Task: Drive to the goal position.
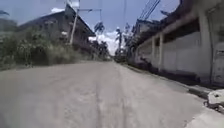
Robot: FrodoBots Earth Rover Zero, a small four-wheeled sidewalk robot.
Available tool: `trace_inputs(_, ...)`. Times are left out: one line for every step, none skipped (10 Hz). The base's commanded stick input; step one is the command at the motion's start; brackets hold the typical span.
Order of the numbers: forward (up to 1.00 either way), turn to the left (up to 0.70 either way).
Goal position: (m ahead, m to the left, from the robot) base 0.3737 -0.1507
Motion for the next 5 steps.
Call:
trace_inputs(1.00,-0.20)
trace_inputs(1.00,-0.14)
trace_inputs(1.00,-0.07)
trace_inputs(1.00,-0.01)
trace_inputs(1.00,-0.37)
